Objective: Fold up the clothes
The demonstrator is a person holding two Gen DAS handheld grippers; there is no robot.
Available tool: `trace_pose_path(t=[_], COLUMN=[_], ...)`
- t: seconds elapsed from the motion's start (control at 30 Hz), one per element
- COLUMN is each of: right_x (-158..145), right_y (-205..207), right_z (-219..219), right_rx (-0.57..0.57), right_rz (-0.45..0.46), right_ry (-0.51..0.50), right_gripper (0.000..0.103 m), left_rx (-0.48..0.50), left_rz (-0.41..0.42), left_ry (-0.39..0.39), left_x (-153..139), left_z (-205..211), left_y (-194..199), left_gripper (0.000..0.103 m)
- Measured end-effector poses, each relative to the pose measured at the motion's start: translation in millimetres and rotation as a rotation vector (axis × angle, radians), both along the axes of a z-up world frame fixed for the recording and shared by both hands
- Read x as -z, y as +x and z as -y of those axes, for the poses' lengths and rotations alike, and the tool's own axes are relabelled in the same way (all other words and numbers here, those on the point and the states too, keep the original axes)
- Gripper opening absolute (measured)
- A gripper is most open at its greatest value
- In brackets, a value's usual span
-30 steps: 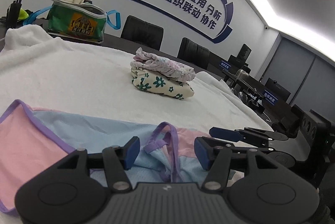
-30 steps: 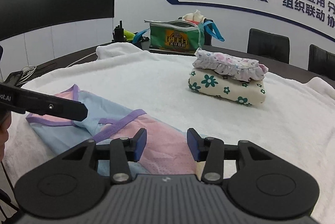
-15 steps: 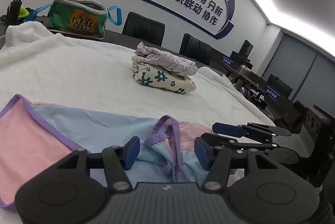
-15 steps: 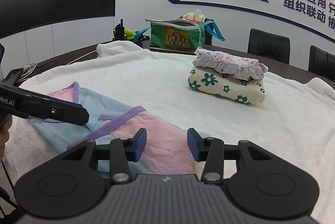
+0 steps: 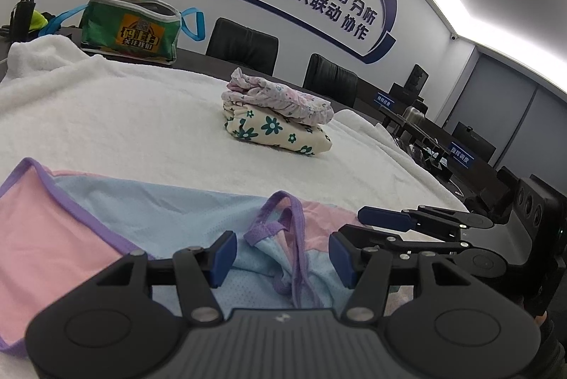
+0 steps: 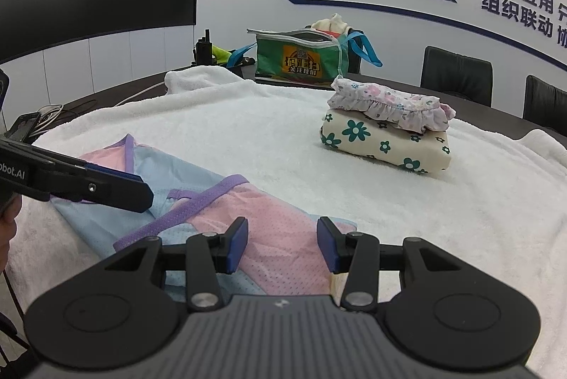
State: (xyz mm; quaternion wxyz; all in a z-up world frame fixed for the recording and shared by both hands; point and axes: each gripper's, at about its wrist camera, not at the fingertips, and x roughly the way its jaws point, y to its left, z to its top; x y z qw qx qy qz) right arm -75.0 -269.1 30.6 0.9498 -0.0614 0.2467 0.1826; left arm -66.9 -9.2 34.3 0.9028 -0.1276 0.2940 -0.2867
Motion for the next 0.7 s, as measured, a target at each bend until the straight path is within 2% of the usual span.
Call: trace_pose_path(t=[0.13, 0.17, 0.2, 0.3, 0.4, 0.47, 0.53, 0.6, 0.7], right_x=[-4, -6, -8, -13, -3, 14, 15, 8, -22], right_y=[2, 2, 3, 4, 13, 25, 23, 19, 19], right_z=[1, 1, 0, -5, -18, -31, -38, -40, -32], right_rx=[0.023, 0.019, 0.015, -0.007, -0.051, -0.104, -0.120, -0.129, -0.154], right_rz=[0.015, 0.016, 0.016, 0.017, -0.022, -0.122, -0.110, -0.089, -0.013], right_ry=[0.023, 0.035, 0.047, 0.069, 0.045, 0.006, -0.033, -0.054, -0.032], right_gripper=[0.043, 0.040, 0.033, 0.030, 0.030, 0.031, 0.031, 0.032, 0.038], left_rx=[-0.086, -0.115, -0.144, -0.146, -0.089, -0.045, -0.044, -0.093, -0.274], left_rz=[0.021, 0.028, 0.035, 0.022, 0.022, 0.021, 0.013, -0.001, 0.006], left_ry=[-0.044, -0.060, -0.077, -0.098, -0.062, -0.038, -0.021, -0.005, 0.093], left_x=[-5, -7, -9, -11, -9, -5, -3, -1, -4], left_z=[-19, -26, -32, -35, -16, -4, -5, -20, -51], left_y=[0, 0, 0, 5, 3, 0, -5, -12, -33], left_gripper=[0.056, 0.056, 0.056, 0.055, 0.056, 0.056, 0.056, 0.056, 0.056])
